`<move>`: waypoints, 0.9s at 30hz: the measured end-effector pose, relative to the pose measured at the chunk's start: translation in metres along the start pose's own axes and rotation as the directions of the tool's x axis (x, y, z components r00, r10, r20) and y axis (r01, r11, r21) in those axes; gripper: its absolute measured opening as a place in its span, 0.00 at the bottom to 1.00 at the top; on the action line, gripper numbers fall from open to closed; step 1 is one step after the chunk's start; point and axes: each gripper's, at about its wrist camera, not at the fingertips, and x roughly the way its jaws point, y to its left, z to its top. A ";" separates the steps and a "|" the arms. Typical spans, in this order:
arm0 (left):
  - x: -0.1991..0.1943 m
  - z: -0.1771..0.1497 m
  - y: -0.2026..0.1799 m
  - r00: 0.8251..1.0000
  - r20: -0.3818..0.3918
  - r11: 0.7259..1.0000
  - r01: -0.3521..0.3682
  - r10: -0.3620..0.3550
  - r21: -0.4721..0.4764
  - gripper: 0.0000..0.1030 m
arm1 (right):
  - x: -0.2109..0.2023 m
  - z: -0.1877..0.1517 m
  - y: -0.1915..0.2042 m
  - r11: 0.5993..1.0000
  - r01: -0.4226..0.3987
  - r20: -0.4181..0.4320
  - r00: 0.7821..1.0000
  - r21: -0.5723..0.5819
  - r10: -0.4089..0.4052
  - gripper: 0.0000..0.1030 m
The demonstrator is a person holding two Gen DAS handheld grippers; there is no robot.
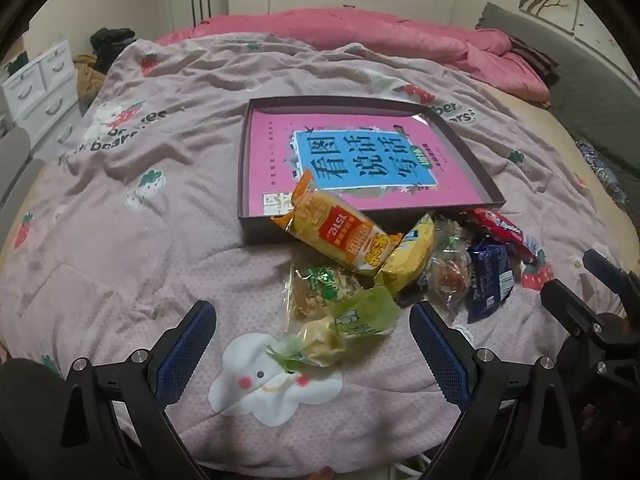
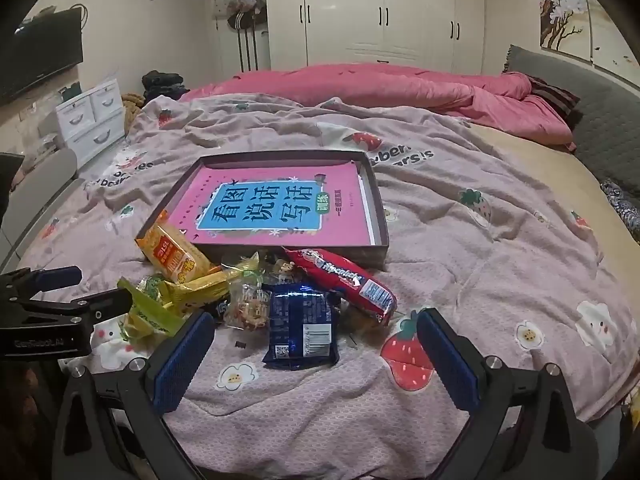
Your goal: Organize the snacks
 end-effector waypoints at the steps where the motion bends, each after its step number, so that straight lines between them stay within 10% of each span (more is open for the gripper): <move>1: 0.000 0.000 -0.001 1.000 0.005 1.000 -0.001 0.001 0.008 0.95 | -0.002 -0.001 0.000 1.000 0.001 0.003 1.000 -0.009 -0.001 0.99; 27: -0.016 0.000 -0.010 0.999 0.031 0.999 0.025 -0.026 0.025 0.95 | -0.009 0.003 0.003 0.999 0.039 0.006 0.999 -0.023 -0.039 0.99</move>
